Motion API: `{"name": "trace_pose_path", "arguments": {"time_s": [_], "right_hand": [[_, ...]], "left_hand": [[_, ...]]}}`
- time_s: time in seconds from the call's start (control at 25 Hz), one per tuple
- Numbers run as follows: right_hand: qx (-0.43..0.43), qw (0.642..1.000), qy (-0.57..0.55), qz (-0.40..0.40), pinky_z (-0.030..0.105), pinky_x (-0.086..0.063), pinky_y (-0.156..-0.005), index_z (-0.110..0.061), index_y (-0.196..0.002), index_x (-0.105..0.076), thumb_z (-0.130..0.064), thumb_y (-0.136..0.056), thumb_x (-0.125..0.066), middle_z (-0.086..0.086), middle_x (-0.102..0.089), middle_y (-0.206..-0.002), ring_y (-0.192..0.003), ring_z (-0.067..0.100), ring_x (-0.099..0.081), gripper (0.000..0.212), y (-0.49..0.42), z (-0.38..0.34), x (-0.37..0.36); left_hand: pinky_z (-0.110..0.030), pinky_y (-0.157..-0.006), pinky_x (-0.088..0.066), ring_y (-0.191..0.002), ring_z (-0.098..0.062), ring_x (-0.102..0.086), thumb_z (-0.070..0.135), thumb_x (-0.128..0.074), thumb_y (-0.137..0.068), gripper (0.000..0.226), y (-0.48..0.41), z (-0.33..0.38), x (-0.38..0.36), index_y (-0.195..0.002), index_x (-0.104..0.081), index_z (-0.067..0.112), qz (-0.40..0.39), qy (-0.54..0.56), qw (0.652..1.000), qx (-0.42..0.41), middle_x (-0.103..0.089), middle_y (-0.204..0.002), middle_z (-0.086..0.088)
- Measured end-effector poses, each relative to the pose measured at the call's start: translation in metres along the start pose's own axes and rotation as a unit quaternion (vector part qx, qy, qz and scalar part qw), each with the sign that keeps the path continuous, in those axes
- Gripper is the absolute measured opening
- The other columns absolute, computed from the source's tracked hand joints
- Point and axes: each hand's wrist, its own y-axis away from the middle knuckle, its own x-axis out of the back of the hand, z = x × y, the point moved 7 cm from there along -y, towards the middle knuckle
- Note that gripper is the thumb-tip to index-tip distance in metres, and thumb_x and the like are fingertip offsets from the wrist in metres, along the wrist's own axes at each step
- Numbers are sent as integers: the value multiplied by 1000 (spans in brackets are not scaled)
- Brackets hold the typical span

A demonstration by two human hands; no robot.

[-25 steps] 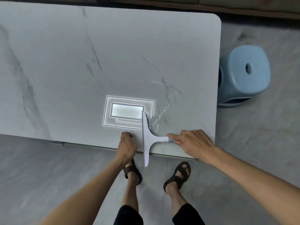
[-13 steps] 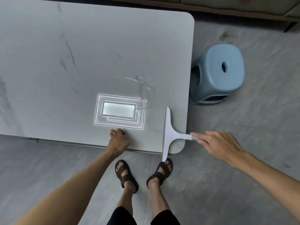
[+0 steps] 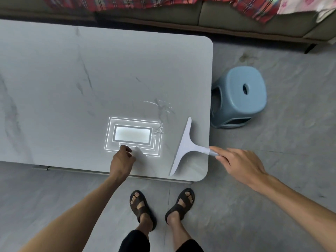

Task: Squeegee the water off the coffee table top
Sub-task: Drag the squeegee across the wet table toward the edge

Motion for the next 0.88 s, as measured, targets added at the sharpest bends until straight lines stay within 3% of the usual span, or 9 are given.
{"name": "trace_pose_path", "arguments": {"time_s": [0.12,0.2,0.32,0.48,0.6,0.68,0.88], "right_hand": [[-104,991,-82,-12,31,-44,-51,-45,-122,-48,-42,-96,-43,-7,-65,-75,-64,21,-60,27,-42,0,20],[-161,967,-196,-18,29,-40,-50,-43,-116,-49,-38,-94,-44,-8,-61,-72,-61,17,-56,24,-79,-6,30],[-176,943,-283,-21,31,-40,-54,-32,-121,-49,-20,-89,-45,2,-60,-77,-63,25,-55,35,-150,-27,39],[-177,950,-255,28,32,-34,-61,-31,-133,-40,-21,-93,-38,10,-59,-94,-74,33,-54,41,-273,-44,60],[-194,956,-212,57,34,-32,-64,-27,-125,-41,-20,-93,-31,18,-58,-101,-80,36,-48,35,-364,-47,80],[-214,958,-177,71,34,-31,-67,-24,-126,-40,-15,-92,-29,19,-55,-104,-81,35,-42,36,-414,-46,88],[-234,964,-122,24,35,-32,-71,-24,-134,-37,-8,-89,-30,22,-56,-113,-90,37,-45,48,-457,-35,80]], "left_hand": [[-37,-64,-51,-64,-25,-59,16,-63,-86,13,-11,7,32,-96,-54,17,20,34,999,3,-69,-88,-9],[-38,-65,-51,-69,-27,-62,21,-61,-88,12,-24,13,47,-96,-54,17,22,40,999,2,-69,-90,-8],[-35,-67,-46,-84,-29,-60,20,-55,-91,17,-59,25,64,-106,-51,12,29,36,999,-6,-66,-104,-9],[-39,-79,-45,-102,-35,-56,13,-50,-90,20,-133,48,85,-107,-51,2,36,29,999,-22,-57,-113,-16],[-47,-92,-44,-115,-40,-48,2,-51,-86,23,-179,67,89,-108,-52,-4,23,-27,997,-66,-48,-119,-22],[-46,-93,-44,-113,-39,-48,0,-53,-82,29,-204,74,86,-110,-52,-3,1,-42,996,-72,-46,-120,-19],[-44,-97,-45,-122,-44,-39,7,-42,-86,31,-233,77,64,-115,-47,-2,-48,-131,990,-25,-44,-128,-27]]}}
